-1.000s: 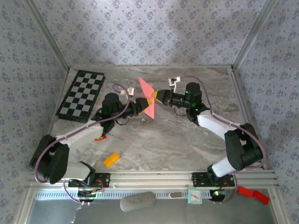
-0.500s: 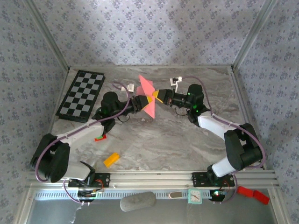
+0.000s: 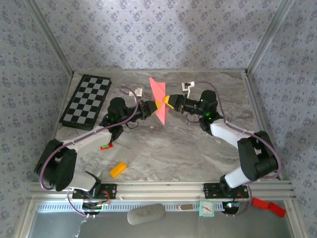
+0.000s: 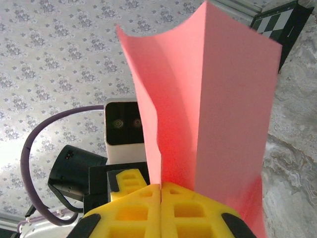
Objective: Fold a paper plane with a square sheet of paper (pick it up from the middle)
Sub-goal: Turn over the paper at the center of the table.
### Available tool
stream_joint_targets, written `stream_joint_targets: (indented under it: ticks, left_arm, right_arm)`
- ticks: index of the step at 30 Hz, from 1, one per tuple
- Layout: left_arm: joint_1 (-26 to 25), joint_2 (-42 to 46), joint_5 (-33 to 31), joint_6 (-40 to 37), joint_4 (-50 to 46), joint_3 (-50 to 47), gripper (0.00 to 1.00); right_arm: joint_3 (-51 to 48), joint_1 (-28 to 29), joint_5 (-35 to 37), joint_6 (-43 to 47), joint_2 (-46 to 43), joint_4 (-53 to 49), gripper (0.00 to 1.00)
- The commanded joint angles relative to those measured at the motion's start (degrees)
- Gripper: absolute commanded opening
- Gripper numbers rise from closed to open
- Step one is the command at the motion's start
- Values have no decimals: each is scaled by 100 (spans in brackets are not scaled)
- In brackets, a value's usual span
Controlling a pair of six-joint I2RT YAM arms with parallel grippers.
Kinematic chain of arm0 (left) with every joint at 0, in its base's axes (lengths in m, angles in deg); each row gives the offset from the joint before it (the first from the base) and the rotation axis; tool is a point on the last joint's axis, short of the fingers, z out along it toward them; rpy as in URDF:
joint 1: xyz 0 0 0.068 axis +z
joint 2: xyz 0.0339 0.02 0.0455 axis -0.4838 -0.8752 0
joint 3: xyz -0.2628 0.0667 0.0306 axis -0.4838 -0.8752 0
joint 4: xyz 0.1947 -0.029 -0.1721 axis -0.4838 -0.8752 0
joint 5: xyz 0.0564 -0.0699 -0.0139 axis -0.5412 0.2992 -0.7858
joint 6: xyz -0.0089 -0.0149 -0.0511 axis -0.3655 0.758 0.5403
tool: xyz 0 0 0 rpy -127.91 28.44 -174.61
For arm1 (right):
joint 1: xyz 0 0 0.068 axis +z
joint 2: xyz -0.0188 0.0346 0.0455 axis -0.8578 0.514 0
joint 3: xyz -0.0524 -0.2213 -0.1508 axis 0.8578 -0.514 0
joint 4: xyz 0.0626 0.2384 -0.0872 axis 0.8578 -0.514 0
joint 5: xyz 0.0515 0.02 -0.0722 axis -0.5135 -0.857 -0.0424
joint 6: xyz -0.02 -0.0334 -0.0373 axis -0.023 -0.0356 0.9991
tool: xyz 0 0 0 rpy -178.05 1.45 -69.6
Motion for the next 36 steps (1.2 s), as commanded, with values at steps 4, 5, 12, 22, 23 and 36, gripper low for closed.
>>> stream_joint_targets:
  ticks: [4,5,12,22,23,36]
  left_arm:
    - [0,8,-101,-176,-63,218,7]
    - [14,21,-114,-216,-128,234,7]
    - [83,250,-527,-1299,-2177,601,7]
    - [-503,-498,-4117,-4024,-7485,2708,6]
    - [-589,-671,-4554,-4117,-7794,2886,7]
    - [-1200,-3552,-7786,-3827,-10310,4757,6]
  right_arm:
    - [-111,-110,-13,109,-238,-13,18]
    - [-123,-125,19,192,-290,-168,22]
    - [-54,-336,730,1900,-1008,-2698,53]
    - [127,-507,2334,3666,-1738,-5383,62]
    - [127,-505,2423,3739,-1787,-5496,62]
    - [-172,-704,2997,3691,-2069,-5829,62]
